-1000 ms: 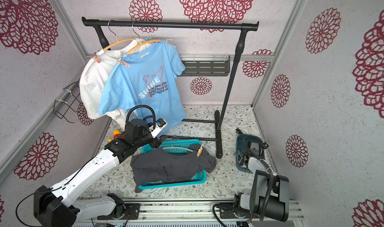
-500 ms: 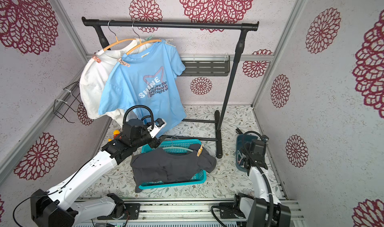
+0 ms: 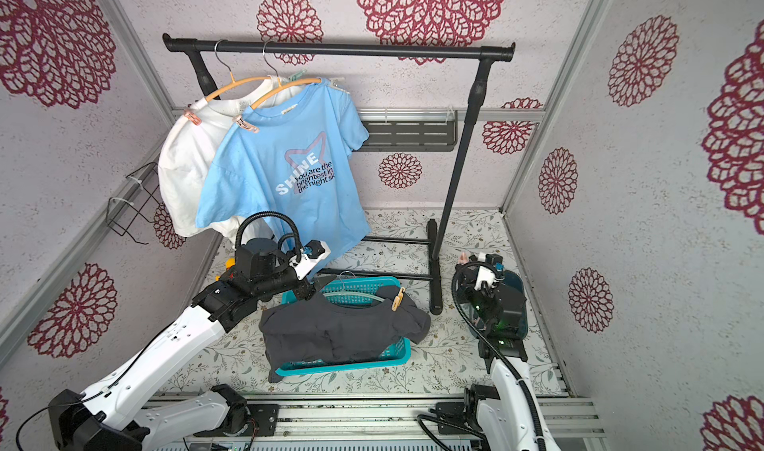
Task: Use clothespins to secure the t-shirt on both sides of the hanger
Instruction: Pick up the clothespin from the storage box.
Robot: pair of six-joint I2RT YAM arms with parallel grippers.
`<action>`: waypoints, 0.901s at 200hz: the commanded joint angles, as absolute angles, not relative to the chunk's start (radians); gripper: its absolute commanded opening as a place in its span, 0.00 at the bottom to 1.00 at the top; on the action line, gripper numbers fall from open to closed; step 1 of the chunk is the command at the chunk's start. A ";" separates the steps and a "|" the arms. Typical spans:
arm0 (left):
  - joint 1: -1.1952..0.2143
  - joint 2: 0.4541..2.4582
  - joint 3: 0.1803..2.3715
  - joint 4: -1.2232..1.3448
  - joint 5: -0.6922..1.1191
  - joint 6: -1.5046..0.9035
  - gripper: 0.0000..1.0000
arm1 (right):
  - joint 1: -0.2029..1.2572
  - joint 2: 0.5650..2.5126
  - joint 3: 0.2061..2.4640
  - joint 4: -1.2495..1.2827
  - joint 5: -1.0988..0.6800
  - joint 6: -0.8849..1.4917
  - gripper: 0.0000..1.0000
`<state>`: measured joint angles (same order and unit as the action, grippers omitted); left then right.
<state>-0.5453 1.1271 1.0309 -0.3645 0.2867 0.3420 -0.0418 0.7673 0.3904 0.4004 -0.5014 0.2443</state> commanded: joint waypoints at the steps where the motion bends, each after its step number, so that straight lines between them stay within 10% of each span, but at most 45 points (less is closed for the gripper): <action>1: -0.552 1.109 1.040 -0.354 0.347 0.305 0.70 | 0.030 0.746 0.456 0.530 -0.726 0.175 0.00; 180: -0.738 1.235 1.256 -0.554 0.540 0.423 0.70 | 0.510 0.879 0.702 0.075 -0.630 -0.553 0.00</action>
